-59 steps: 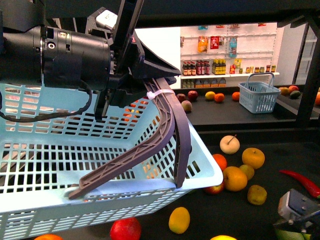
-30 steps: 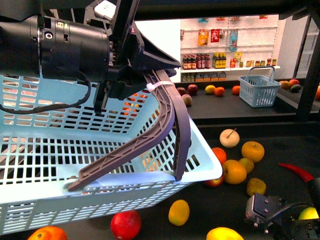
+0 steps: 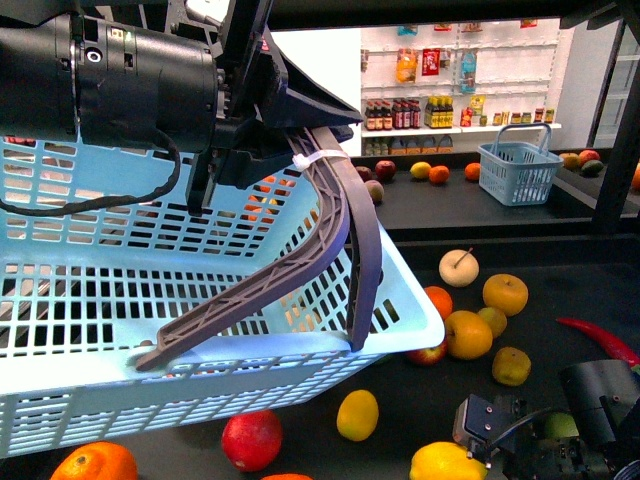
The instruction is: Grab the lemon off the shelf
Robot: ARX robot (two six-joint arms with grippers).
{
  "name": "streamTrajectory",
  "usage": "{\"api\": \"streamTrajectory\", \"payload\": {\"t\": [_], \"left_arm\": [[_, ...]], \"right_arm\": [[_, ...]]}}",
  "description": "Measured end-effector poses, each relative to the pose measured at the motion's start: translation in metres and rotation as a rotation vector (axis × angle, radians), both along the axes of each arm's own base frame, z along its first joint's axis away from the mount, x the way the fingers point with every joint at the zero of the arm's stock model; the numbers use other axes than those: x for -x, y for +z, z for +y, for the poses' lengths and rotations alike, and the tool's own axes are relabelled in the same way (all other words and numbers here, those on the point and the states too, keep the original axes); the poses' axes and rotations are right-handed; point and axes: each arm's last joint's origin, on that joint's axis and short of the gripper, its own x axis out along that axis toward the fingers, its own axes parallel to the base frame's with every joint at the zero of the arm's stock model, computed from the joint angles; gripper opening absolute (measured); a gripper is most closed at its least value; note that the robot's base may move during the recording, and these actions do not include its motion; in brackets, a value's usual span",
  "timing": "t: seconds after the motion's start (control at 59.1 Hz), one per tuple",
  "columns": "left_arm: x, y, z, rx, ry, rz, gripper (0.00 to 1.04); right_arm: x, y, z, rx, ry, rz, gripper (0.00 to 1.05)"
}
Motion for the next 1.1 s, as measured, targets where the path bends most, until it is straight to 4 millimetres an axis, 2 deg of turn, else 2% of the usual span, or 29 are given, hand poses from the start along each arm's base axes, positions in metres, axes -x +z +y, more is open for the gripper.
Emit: {"api": "streamTrajectory", "payload": {"t": [0.271,0.508,0.66,0.694,0.812,0.846,0.998,1.1], "left_arm": [[0.0,0.0,0.0,0.0,0.0,0.0,0.09],[0.0,0.0,0.0,0.0,0.0,0.0,0.09],[0.0,0.0,0.0,0.0,0.0,0.0,0.09],[0.0,0.0,0.0,0.0,0.0,0.0,0.09],[0.0,0.0,0.0,0.0,0.0,0.0,0.09],[0.0,0.0,0.0,0.0,0.0,0.0,0.09],[0.0,0.0,0.0,0.0,0.0,0.0,0.09],[0.0,0.0,0.0,0.0,0.0,0.0,0.09]], "right_arm": [[-0.007,-0.01,0.006,0.015,-0.016,-0.032,1.02],[-0.001,-0.024,0.01,0.029,-0.016,-0.004,1.02],[-0.005,-0.024,0.012,0.029,-0.026,-0.021,1.02],[-0.007,-0.023,0.012,0.024,-0.035,-0.026,0.99],[-0.008,-0.021,0.009,0.015,-0.068,-0.038,0.74],[-0.008,-0.02,0.008,0.012,-0.082,-0.041,0.7],[-0.004,0.0,-0.01,-0.018,-0.165,-0.087,0.65],[-0.001,0.026,-0.032,-0.048,-0.235,-0.147,0.65]]}}
